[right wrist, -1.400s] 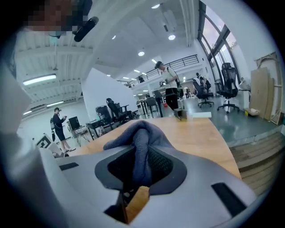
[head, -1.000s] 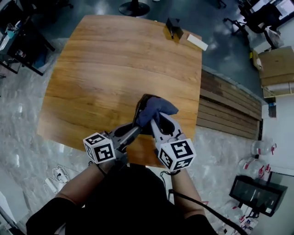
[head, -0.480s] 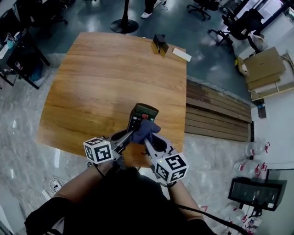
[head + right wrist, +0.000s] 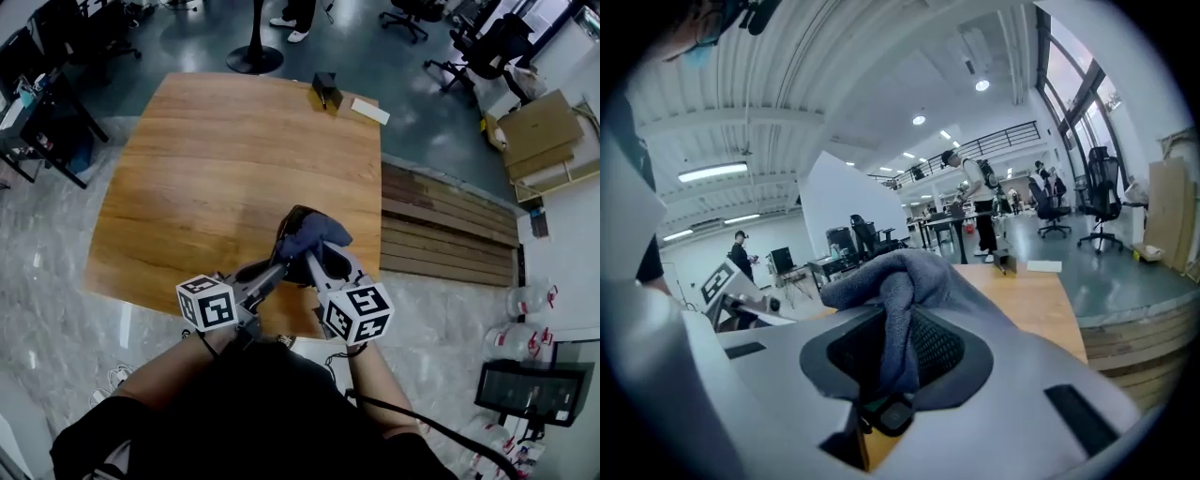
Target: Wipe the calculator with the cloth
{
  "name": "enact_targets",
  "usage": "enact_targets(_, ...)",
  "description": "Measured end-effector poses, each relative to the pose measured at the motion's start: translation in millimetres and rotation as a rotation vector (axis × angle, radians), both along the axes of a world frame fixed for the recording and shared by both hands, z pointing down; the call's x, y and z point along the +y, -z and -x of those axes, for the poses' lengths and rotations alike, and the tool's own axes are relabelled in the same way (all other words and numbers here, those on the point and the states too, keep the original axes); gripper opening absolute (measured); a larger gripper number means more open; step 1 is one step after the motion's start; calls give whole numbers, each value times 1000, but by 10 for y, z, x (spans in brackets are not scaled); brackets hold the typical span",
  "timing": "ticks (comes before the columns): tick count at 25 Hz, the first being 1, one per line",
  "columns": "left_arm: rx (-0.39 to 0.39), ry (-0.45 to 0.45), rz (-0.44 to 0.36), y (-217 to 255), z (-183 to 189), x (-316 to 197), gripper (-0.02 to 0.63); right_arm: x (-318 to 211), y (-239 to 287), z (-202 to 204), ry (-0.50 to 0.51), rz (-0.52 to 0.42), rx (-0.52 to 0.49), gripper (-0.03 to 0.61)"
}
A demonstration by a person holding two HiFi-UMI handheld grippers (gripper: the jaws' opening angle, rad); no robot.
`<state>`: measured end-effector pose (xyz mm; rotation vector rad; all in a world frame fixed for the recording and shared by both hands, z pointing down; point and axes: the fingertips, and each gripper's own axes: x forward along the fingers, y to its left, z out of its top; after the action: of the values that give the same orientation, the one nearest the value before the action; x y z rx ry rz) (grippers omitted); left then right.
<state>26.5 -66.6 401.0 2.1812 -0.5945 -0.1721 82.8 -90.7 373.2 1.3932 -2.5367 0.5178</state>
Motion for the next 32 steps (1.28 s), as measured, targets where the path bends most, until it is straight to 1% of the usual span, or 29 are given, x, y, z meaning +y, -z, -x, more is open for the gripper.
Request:
enact_targets(5, 13, 39, 1, 67, 143, -107, 71, 434, -147, 322, 115, 74, -61, 81)
enact_targets(8, 41, 61, 9, 119, 192, -203, 71, 654, -277, 433, 176, 106, -41, 81)
enact_targets(10, 72, 69, 17, 186, 194, -259, 71, 755, -419, 470, 200, 119, -12, 81)
enact_targets(12, 128, 69, 40, 295, 158, -267, 71, 798, -532, 466, 205, 120, -22, 81)
enact_targets(13, 161, 67, 55, 355, 132, -252, 71, 808, -551, 463, 211, 102, -46, 81)
enact_targets(14, 197, 64, 74, 404, 104, -224, 72, 820, -536, 462, 222, 63, -82, 80)
enact_targets(17, 324, 42, 180, 477, 4, -78, 71, 877, -365, 403, 252, -114, -204, 81)
enact_targets(18, 362, 34, 215, 492, -30, -27, 71, 893, -300, 355, 250, -168, -230, 80)
enact_targets(20, 405, 22, 259, 510, -71, 43, 71, 876, -191, 246, 224, -237, -262, 81)
enact_targets(23, 422, 15, 288, 518, -63, 71, 71, 725, -129, 130, 180, -276, -250, 81)
enact_targets(27, 412, -8, 289, 513, -62, 159, 71, 414, -130, -97, 94, -305, -204, 80)
enact_targets(29, 415, -17, 292, 515, -67, 231, 71, 255, -93, -267, 47, -319, -204, 80)
enact_targets(32, 437, -22, 276, 579, -47, 228, 71, 67, -14, -451, 5, -333, -211, 81)
